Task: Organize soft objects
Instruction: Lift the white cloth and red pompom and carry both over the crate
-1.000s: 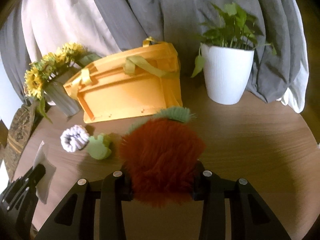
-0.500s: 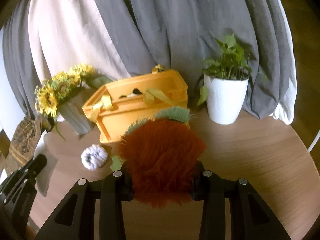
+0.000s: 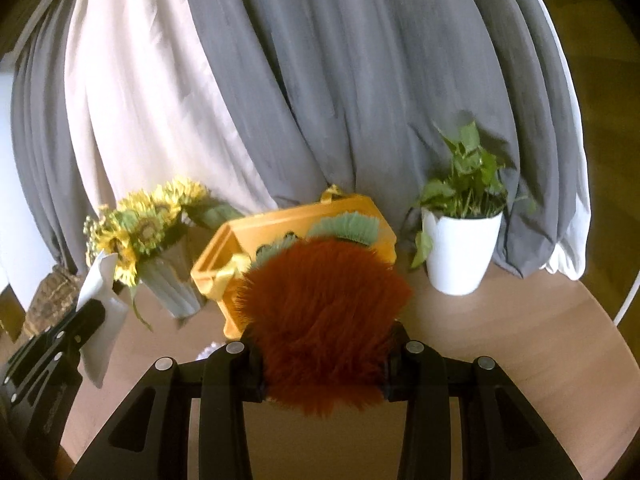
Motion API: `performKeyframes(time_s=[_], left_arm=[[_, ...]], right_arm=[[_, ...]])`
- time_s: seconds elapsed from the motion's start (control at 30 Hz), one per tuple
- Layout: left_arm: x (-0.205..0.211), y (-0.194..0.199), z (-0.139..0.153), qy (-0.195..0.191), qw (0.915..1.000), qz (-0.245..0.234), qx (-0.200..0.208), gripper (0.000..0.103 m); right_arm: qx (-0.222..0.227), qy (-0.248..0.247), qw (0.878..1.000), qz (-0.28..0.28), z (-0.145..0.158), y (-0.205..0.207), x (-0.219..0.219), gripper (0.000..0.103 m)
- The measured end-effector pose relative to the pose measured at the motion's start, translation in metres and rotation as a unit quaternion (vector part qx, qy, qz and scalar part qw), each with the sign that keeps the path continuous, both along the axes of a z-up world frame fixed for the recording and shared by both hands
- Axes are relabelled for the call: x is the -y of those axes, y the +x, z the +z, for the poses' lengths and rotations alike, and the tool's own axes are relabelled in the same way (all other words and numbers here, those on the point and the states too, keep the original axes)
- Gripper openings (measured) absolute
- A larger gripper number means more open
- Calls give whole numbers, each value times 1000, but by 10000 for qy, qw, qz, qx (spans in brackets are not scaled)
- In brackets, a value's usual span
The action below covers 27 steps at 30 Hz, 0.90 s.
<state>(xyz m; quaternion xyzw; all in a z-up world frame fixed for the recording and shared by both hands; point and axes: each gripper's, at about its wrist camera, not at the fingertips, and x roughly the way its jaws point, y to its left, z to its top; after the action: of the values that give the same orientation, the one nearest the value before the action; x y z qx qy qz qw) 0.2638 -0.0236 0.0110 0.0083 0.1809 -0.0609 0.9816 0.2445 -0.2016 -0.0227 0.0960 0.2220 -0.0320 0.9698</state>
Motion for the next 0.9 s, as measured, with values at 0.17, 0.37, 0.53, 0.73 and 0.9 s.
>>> performKeyframes(time_s=[0.17, 0.37, 0.53, 0.73, 0.9], left_arm=[[0, 9, 13, 107, 9995, -144, 251, 9], [-1, 21, 28, 59, 9985, -350, 425, 9], [-5, 40, 34, -118, 9979, -517, 361, 9], [-4, 61, 35, -185, 9976, -583, 338, 9], [0, 81, 38, -188, 9973, -611, 373, 9]], right_arm=[[253, -3, 9997, -16, 13, 6, -5, 39], [459, 17, 9989, -6, 24, 16, -12, 39], [584, 15, 9983, -39, 33, 27, -13, 39], [744, -71, 9972, -49, 44, 40, -14, 39], [791, -136, 9968, -2, 50, 59, -12, 39]])
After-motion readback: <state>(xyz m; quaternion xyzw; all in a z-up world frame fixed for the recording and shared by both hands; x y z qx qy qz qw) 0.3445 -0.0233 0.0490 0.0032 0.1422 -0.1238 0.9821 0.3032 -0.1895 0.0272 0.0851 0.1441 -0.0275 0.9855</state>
